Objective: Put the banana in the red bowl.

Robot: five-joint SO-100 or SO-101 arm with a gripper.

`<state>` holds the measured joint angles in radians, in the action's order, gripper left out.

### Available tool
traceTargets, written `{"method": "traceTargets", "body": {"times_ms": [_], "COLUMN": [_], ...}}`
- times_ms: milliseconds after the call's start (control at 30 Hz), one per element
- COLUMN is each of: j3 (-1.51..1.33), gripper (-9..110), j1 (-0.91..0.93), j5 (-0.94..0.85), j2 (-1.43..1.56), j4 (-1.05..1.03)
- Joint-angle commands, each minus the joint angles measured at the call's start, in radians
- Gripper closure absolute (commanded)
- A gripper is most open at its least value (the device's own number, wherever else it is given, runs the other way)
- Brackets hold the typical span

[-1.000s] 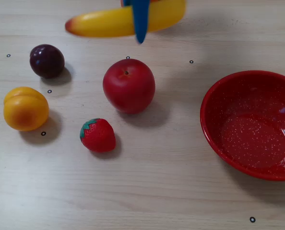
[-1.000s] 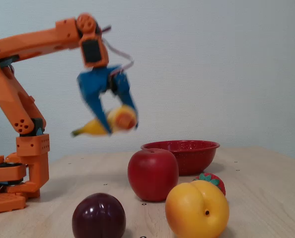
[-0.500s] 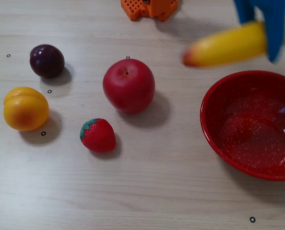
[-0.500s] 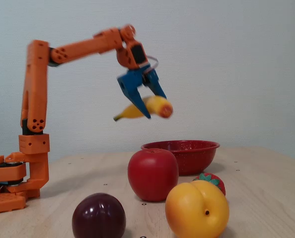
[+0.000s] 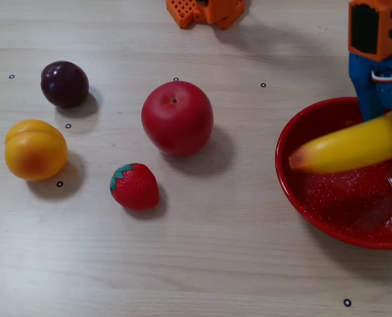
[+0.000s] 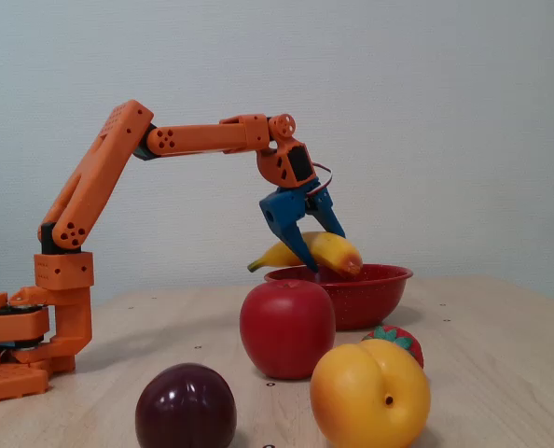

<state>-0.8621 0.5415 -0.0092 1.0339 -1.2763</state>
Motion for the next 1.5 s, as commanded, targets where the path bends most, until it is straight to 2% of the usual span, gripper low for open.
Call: {"method": "traceTargets", "body": {"times_ms": [0,133,233,500,667,867,1067,1167,1467], "j3": [0.124,0.097,0.061,0.025,0.018,0.023,0.078,0.112,0.156], "gripper": [101,101,90,80,85,84,60,55,60], "j1": [-0.044,-0.057,-0.074,-0.107,-0.13,-0.147,-0.156,-0.158,-0.137], "j5": [0.014,0.021,0.015,0.011,0.017,0.017,0.009,0.015,0.015], "j2": [0.057,0.041,0.044,0.044,0.063,0.098,0.13,0.146,0.187], "j4": [0.063,0.12,0.178,0.19,0.199,0.161,0.025,-0.051,-0.066]}}
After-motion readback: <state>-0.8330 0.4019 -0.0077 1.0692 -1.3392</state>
